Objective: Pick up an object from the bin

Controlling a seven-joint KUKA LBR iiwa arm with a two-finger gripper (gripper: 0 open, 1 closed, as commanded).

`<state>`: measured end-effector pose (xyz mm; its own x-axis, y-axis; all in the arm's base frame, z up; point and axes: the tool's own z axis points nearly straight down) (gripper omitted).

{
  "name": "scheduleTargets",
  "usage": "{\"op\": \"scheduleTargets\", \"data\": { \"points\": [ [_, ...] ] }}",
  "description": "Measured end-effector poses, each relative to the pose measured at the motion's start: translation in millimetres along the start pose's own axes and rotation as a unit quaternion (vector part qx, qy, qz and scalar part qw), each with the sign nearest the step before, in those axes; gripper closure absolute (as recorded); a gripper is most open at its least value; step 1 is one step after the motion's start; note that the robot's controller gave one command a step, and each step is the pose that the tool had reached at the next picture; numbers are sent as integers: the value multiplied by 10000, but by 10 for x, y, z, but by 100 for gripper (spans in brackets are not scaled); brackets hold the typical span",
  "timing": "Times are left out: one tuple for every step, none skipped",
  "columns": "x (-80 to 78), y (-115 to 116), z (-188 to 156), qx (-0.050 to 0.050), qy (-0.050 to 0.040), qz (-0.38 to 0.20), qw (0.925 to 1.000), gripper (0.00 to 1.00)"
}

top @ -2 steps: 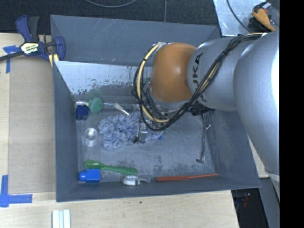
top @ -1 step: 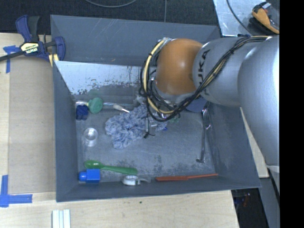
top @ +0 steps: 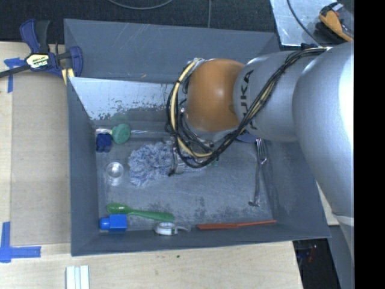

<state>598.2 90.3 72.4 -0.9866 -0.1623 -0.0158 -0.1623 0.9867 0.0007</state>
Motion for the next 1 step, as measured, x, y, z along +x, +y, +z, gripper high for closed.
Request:
{"op": "scheduleTargets", "data": {
  "points": [
    [0, 0, -1, 0, 0, 1, 10000, 100]
  ]
}}
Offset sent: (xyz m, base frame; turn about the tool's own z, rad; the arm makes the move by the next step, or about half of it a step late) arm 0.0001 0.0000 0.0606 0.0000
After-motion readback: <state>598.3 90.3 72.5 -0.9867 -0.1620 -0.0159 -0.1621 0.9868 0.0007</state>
